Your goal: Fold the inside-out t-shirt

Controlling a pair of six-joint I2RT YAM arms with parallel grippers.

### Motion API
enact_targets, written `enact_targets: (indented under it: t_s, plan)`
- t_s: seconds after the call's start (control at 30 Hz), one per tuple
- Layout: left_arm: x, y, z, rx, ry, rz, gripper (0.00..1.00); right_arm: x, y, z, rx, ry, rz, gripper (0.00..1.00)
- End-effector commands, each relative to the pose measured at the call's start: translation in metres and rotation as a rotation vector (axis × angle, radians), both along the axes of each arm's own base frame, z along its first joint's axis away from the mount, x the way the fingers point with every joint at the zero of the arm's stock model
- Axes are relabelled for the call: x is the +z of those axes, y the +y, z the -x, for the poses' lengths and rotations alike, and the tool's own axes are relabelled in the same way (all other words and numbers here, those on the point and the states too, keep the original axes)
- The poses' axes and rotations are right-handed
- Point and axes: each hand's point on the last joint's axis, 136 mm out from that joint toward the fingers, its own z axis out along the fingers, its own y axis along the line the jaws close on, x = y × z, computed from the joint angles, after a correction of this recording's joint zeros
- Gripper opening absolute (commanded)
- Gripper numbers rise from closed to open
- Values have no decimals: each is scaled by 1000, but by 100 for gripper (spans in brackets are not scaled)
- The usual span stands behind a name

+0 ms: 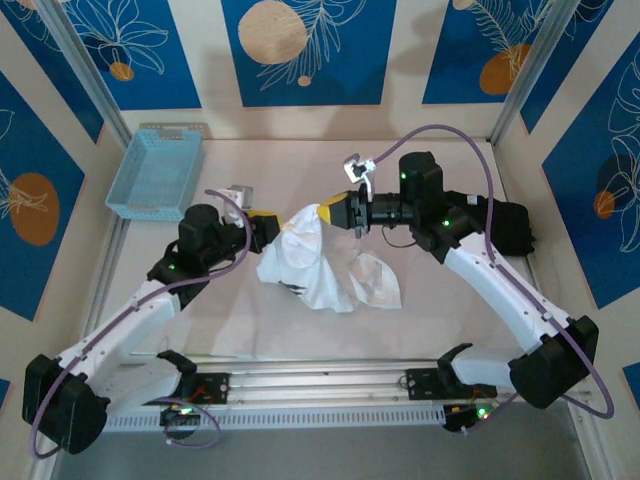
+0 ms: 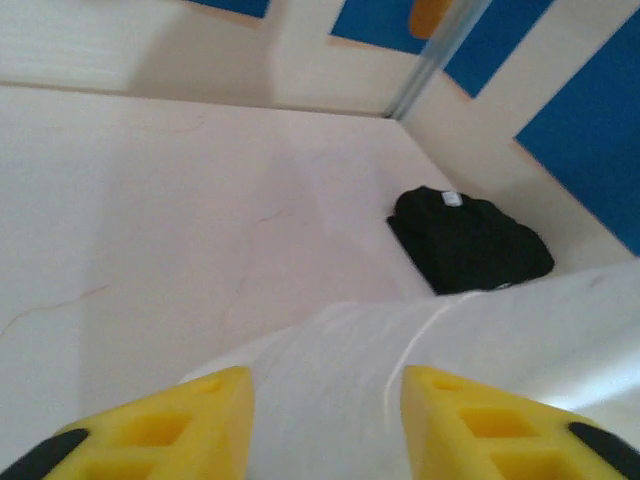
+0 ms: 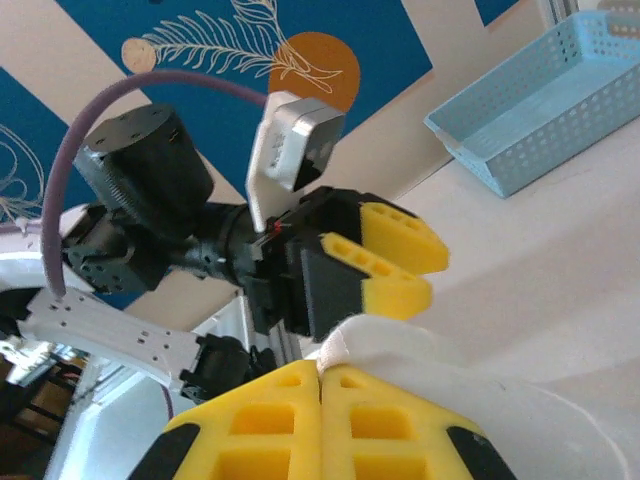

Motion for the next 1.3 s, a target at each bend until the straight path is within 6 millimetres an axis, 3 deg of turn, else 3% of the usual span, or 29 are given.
enact_targets:
  t_s: [0.0,0.23,0.43,0.57,0.87,1.1,1.27]
  plan:
    - [7,12,19,21,-83,-117,53,7,4,2,54,104,-57,0]
    - [30,-25,65,-173,-196,-128,56,-2,-3,-15,-2,176,-51,0]
    - [23,-71,81,-350,-336,-397,52,-8,-1,-20,-6,228,-43,0]
    - [20,-88,76,-409,-485,-604,51,-11,-1,-22,-3,243,-40,0]
    - [-5,-91,45,-437,-651,-947,55,-13,-2,-23,13,247,-43,0]
    - [-8,-103,23,-394,-719,-1019,53,-20,-6,-24,11,260,-47,0]
    - [-8,-106,11,-348,-738,-1026,40,-22,-9,-24,10,264,-47,0]
